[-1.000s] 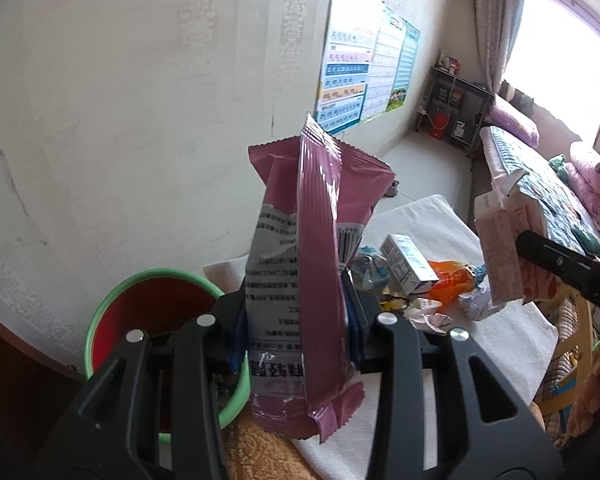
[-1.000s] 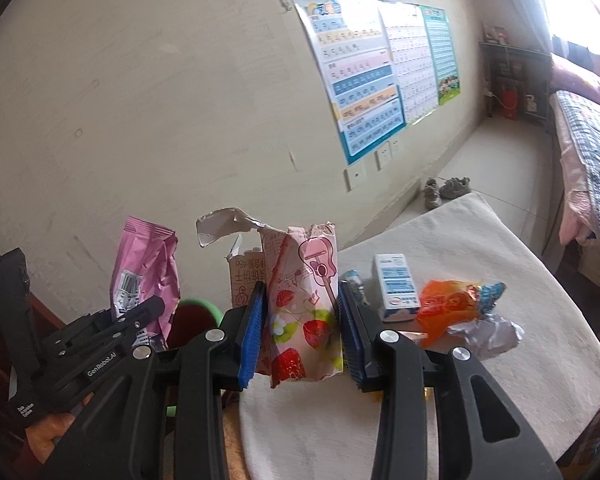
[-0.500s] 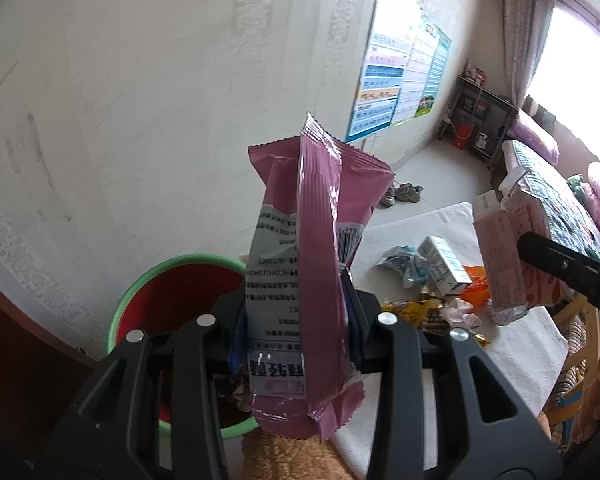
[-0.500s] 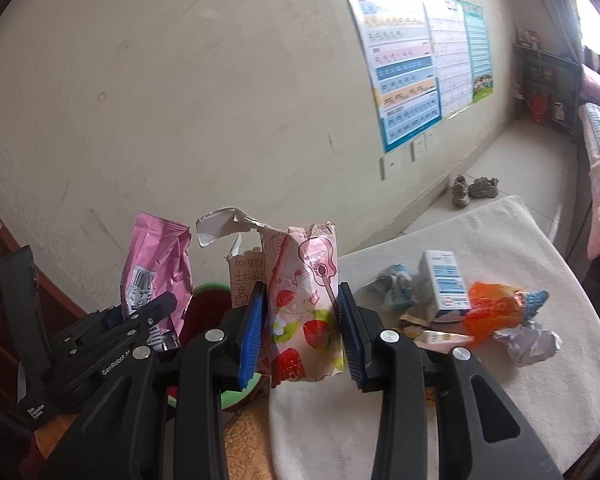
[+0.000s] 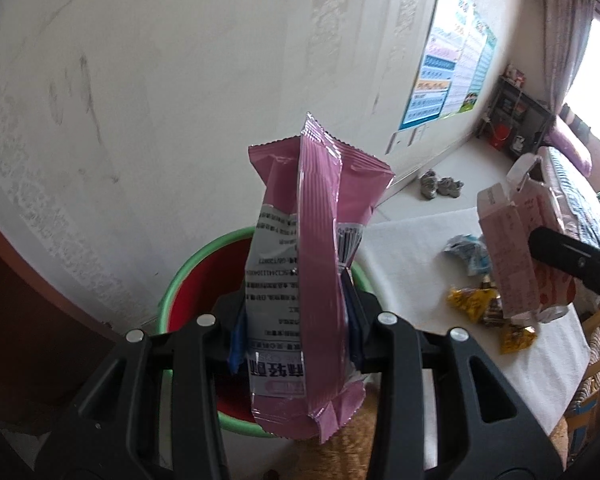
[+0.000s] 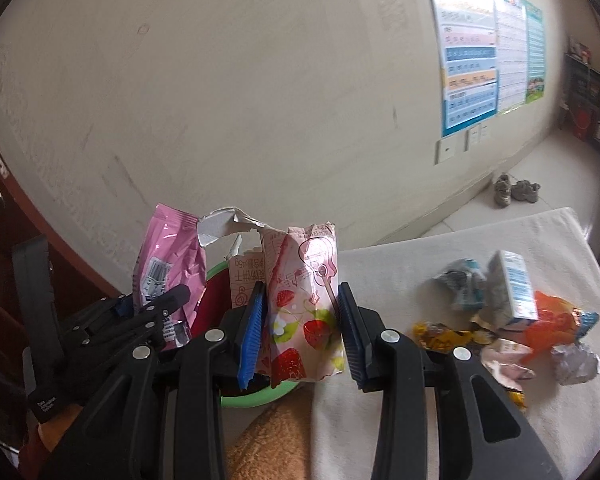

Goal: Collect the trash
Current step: 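Carry the pink bag with the left gripper while the right carries the strawberry box to the bin, then open the left gripper over the bin while the right gripper releases the strawberry box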

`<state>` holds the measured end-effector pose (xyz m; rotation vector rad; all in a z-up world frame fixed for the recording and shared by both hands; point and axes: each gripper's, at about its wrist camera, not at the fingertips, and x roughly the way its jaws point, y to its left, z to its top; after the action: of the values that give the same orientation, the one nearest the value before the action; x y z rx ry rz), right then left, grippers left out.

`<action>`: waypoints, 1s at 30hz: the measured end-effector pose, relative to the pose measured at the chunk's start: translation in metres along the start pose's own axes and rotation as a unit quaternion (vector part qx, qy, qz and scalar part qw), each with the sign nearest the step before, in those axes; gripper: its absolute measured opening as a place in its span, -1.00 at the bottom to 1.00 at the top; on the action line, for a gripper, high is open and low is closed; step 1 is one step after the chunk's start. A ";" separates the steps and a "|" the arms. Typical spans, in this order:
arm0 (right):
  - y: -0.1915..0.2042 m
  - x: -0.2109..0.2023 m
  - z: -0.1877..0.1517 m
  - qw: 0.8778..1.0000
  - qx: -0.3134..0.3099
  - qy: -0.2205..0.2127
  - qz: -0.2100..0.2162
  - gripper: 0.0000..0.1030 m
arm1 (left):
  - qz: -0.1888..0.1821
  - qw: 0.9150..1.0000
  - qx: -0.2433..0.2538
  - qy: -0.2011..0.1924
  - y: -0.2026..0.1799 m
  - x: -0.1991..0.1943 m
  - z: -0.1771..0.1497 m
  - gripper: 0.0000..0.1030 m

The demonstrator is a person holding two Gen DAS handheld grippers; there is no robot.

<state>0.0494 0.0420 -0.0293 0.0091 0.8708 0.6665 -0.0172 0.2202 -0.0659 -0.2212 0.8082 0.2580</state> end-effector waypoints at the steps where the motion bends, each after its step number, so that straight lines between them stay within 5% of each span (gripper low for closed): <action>1: 0.002 0.005 0.000 1.000 -0.001 0.005 0.003 -0.32 | 0.004 1.000 -0.003 0.005 0.005 0.004 -0.002 -0.29; 21: 0.021 0.084 0.004 0.994 0.022 0.079 0.069 -0.26 | 0.065 0.993 -0.017 0.092 0.042 0.056 -0.039 -0.29; 25: 0.022 0.093 0.003 0.992 0.030 0.091 0.085 0.12 | 0.072 0.993 -0.026 0.092 0.045 0.059 -0.043 0.06; 30: 0.018 0.090 -0.002 0.992 0.039 0.087 0.084 0.15 | 0.076 0.992 -0.037 0.089 0.047 0.056 -0.043 0.13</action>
<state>0.0797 0.1046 -0.0890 0.0964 1.0731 0.7988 -0.0237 0.2598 -0.1406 -0.2557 0.9958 0.4174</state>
